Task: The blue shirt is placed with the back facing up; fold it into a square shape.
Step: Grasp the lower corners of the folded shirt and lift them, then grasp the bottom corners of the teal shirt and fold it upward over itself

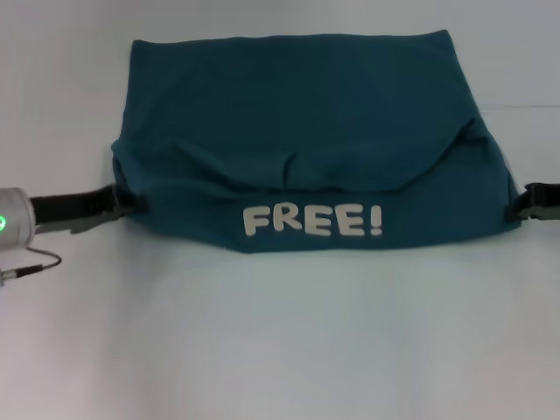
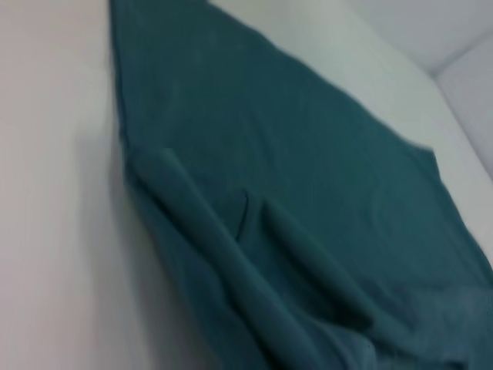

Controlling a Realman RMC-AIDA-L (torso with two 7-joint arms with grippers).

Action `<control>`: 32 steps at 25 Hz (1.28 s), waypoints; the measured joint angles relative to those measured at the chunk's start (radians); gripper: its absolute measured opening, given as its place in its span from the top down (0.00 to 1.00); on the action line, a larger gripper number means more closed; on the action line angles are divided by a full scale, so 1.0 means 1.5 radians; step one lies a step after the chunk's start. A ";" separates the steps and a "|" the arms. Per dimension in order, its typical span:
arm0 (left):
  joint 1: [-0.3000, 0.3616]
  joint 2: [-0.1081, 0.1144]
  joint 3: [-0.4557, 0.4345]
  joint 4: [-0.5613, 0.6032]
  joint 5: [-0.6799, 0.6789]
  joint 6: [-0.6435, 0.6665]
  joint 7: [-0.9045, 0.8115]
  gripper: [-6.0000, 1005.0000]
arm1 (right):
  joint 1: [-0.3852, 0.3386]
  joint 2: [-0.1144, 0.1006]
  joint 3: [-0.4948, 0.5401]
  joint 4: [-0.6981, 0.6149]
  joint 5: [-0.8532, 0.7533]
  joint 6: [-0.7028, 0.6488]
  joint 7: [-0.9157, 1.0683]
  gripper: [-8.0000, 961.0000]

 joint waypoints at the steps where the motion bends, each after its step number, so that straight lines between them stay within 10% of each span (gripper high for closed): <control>1: 0.003 0.001 0.000 0.008 0.012 0.016 -0.008 0.97 | -0.004 -0.004 0.000 -0.010 0.000 -0.022 0.000 0.96; 12: 0.065 0.015 -0.004 0.140 0.114 0.309 -0.080 0.97 | -0.052 -0.032 -0.002 -0.073 -0.033 -0.279 -0.006 0.95; 20: 0.093 0.014 -0.005 0.186 0.212 0.479 -0.089 0.97 | -0.066 -0.011 -0.004 -0.078 -0.123 -0.412 -0.045 0.94; 32: 0.021 0.032 -0.096 0.130 0.225 0.365 -0.097 0.97 | -0.049 -0.021 0.107 -0.083 -0.010 -0.305 -0.058 0.93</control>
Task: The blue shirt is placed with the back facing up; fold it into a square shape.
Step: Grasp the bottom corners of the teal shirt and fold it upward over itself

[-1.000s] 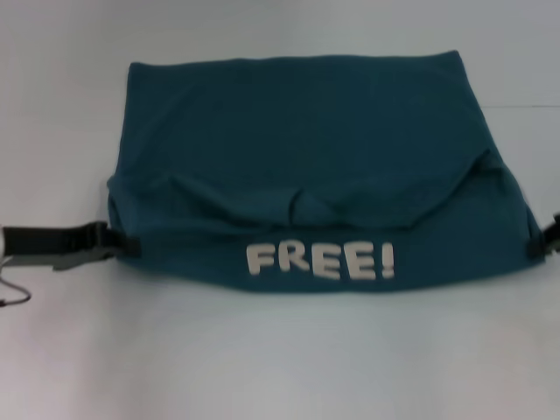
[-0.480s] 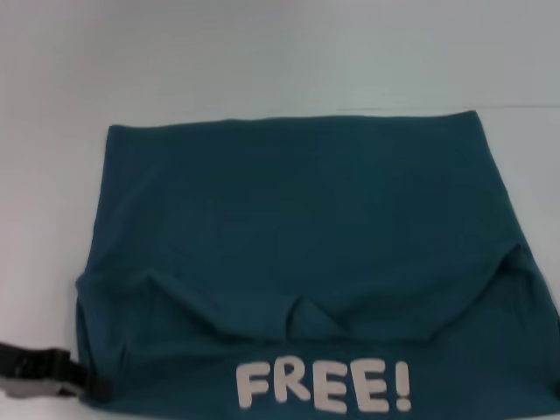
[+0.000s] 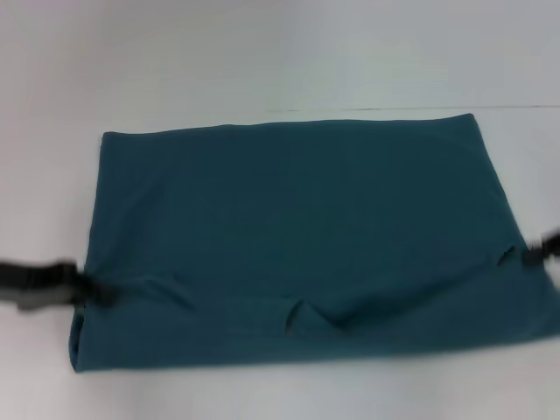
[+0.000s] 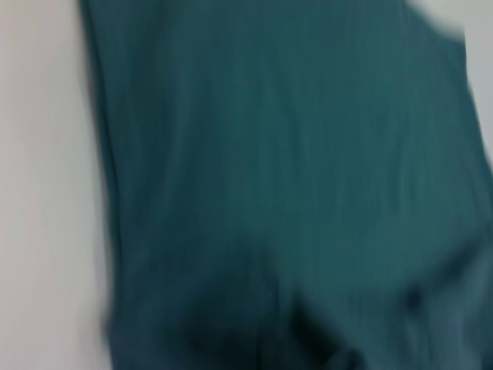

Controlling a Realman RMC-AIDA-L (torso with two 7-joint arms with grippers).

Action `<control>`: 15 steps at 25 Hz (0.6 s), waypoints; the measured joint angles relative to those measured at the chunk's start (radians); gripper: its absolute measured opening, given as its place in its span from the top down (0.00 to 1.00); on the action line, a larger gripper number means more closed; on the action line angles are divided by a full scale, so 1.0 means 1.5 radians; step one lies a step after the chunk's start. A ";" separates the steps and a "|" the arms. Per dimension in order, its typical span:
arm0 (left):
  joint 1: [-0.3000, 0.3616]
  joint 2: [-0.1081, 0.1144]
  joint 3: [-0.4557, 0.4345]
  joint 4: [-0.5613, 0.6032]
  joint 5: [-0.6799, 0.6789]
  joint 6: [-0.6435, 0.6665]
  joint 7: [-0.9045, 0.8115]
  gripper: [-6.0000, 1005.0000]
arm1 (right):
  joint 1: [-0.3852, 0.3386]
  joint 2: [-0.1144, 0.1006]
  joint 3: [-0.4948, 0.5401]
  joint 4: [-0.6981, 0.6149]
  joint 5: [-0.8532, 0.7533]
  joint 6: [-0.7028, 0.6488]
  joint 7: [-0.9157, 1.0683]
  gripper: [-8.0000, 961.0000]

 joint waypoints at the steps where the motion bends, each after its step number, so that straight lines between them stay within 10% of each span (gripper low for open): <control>1: -0.008 0.002 -0.006 -0.006 0.000 -0.017 -0.006 0.97 | 0.002 0.000 0.009 0.000 0.018 0.024 0.004 0.93; 9: -0.107 0.019 -0.019 -0.085 -0.001 -0.228 -0.049 0.97 | 0.031 0.018 0.014 0.015 0.152 0.250 0.017 0.92; 15: -0.152 -0.003 0.002 -0.127 -0.001 -0.401 -0.057 0.97 | 0.068 0.051 -0.036 0.038 0.151 0.435 0.014 0.92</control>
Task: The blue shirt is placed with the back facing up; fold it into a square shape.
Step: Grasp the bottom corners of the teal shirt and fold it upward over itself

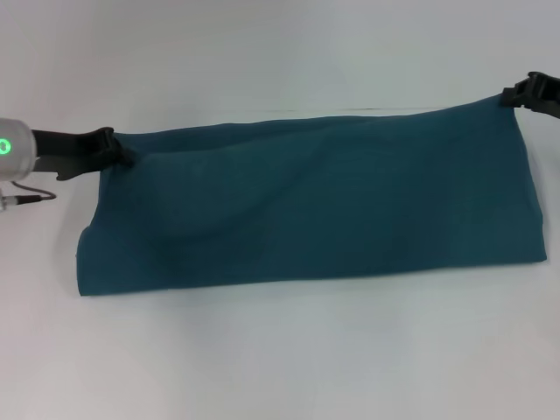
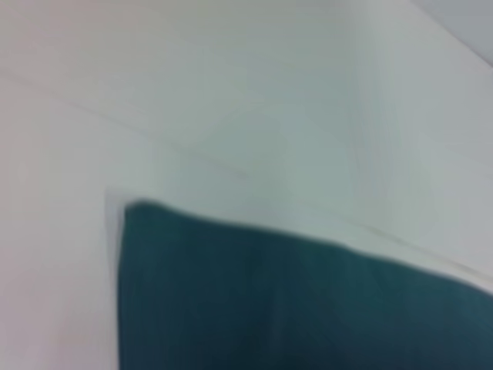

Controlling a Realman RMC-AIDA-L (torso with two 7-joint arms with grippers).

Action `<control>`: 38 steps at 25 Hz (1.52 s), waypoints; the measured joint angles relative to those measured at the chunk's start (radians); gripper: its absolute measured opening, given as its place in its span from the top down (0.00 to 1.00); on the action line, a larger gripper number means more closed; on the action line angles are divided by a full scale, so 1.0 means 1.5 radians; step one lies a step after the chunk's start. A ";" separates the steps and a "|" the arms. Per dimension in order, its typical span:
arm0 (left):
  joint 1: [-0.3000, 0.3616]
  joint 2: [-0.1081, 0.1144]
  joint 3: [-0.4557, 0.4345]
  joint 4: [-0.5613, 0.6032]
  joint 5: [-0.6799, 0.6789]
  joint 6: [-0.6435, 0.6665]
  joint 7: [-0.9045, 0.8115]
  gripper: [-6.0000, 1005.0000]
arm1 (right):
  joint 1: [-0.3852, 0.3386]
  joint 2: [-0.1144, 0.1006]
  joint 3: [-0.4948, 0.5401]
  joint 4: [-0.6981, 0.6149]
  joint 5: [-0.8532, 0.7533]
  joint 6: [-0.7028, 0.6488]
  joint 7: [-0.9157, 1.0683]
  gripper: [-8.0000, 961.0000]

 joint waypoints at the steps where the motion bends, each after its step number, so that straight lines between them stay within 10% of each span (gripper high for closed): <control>1: -0.004 -0.008 0.006 -0.004 0.000 -0.039 0.000 0.97 | 0.006 0.003 -0.015 0.010 0.000 0.031 0.000 0.91; 17: -0.051 -0.032 0.071 -0.053 0.004 -0.249 -0.005 0.97 | 0.072 0.022 -0.127 0.093 -0.001 0.262 0.002 0.90; 38: -0.048 -0.035 0.083 -0.062 0.002 -0.298 -0.080 0.93 | 0.117 -0.008 -0.150 0.127 -0.083 0.241 0.061 0.84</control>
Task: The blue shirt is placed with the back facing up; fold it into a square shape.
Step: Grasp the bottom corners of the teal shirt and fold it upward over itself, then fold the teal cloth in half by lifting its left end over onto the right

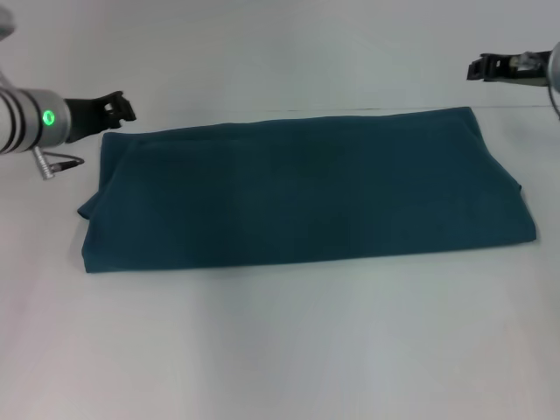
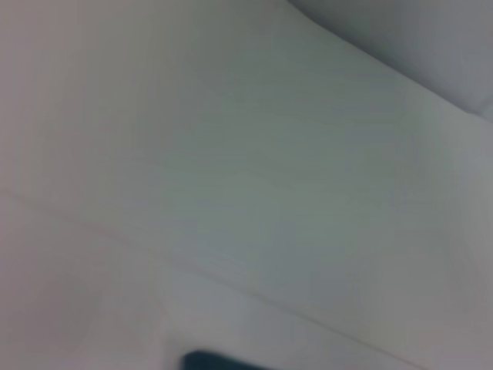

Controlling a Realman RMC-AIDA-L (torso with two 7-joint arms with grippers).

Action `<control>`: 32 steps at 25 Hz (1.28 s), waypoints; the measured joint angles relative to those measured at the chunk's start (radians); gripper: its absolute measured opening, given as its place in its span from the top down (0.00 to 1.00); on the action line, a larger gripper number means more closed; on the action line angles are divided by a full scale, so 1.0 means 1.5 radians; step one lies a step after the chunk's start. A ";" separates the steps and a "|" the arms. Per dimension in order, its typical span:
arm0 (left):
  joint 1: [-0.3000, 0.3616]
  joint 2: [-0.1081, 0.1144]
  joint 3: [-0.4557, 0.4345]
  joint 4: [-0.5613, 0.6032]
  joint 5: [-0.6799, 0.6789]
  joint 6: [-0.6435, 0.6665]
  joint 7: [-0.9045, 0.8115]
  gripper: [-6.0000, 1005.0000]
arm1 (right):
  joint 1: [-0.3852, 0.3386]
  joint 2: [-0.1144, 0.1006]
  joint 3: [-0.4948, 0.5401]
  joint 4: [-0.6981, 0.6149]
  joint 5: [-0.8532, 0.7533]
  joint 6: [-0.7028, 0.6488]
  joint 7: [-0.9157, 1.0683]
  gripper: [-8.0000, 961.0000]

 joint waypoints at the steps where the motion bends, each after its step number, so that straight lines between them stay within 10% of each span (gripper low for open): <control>1: 0.011 -0.002 -0.001 0.010 -0.001 0.002 -0.020 0.89 | -0.005 -0.004 0.007 -0.007 0.004 -0.011 0.001 0.80; 7: 0.133 -0.051 0.004 0.182 -0.135 0.140 -0.012 0.69 | -0.097 -0.025 0.093 -0.116 0.100 -0.210 -0.028 0.55; 15: 0.311 -0.028 -0.053 0.181 -0.426 0.505 0.032 0.44 | -0.288 -0.038 0.177 -0.139 0.383 -0.596 -0.181 0.29; 23: 0.375 -0.039 -0.106 0.191 -0.362 0.587 -0.060 0.11 | -0.392 -0.030 0.213 -0.133 0.419 -0.719 -0.230 0.11; 32: 0.373 -0.046 -0.111 0.164 -0.322 0.504 -0.122 0.10 | -0.390 -0.038 0.211 -0.117 0.419 -0.738 -0.249 0.03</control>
